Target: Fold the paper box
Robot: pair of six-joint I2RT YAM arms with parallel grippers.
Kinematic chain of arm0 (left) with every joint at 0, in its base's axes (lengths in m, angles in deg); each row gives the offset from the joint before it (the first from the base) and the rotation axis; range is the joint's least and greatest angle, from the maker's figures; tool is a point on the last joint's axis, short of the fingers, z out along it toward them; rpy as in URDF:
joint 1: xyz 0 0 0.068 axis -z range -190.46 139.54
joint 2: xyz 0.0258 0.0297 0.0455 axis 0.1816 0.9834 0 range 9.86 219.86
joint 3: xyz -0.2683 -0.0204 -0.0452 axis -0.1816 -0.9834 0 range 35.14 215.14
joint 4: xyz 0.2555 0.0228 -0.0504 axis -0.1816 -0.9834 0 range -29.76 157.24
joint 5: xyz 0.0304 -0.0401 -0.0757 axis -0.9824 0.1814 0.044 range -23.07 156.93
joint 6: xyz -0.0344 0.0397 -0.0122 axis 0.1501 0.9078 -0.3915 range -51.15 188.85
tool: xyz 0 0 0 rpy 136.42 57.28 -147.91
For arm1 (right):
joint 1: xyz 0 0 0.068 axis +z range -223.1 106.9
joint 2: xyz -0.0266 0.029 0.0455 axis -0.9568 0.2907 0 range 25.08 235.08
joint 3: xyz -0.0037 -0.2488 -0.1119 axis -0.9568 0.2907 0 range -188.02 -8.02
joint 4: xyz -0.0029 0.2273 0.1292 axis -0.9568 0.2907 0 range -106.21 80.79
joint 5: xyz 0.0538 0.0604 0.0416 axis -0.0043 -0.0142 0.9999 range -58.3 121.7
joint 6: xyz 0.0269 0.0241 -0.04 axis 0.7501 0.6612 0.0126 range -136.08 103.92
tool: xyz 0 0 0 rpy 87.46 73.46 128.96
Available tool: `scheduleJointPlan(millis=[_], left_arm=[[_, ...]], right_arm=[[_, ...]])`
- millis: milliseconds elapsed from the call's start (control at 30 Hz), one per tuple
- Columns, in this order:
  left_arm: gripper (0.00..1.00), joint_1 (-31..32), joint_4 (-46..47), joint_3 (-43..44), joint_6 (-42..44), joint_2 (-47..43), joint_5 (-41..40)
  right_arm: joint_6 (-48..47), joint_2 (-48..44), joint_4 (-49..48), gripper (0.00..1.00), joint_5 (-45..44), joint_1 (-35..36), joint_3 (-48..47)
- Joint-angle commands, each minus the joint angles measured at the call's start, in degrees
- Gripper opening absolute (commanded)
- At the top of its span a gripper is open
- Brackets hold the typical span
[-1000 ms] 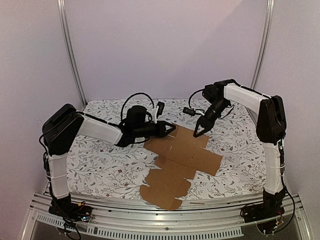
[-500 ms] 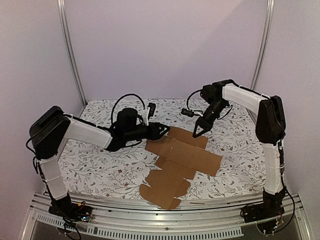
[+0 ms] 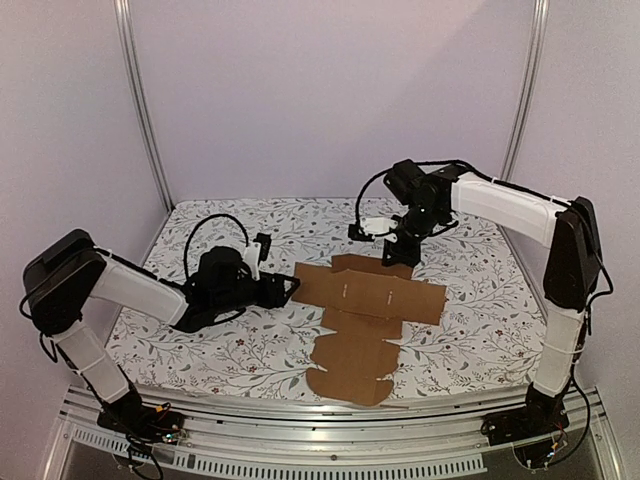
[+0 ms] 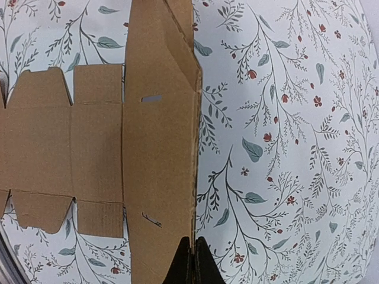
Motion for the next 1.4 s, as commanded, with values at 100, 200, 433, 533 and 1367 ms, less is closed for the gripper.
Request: scheduleJointPlan(millis=[100, 200, 433, 533, 1367], left_arm=[[0.65, -1.1, 10.5, -1.4, 1.2, 6.8, 0.9], [0.65, -1.4, 10.9, -0.1, 1.4, 9.1, 2.5], [0.65, -3.8, 10.1, 1.5, 0.3, 11.1, 3.9], [0.65, -5.0, 9.7, 4.3, 1.0, 13.7, 8.3], [0.36, -3.4, 14.1, 12.7, -2.4, 21.5, 22.4]], right_arm=[[-7.3, -5.6, -14.6, 0.00, -15.2, 4.3, 8.7], [-8.8, -6.8, -16.1, 0.00, -16.6, 5.4, 10.6], [-9.7, -9.7, -19.4, 0.00, -17.5, 5.8, 14.5], [-9.7, -10.7, -19.9, 0.00, -17.1, 5.8, 14.8], [-12.0, -9.8, -46.0, 0.00, -27.9, 8.4, 28.8]])
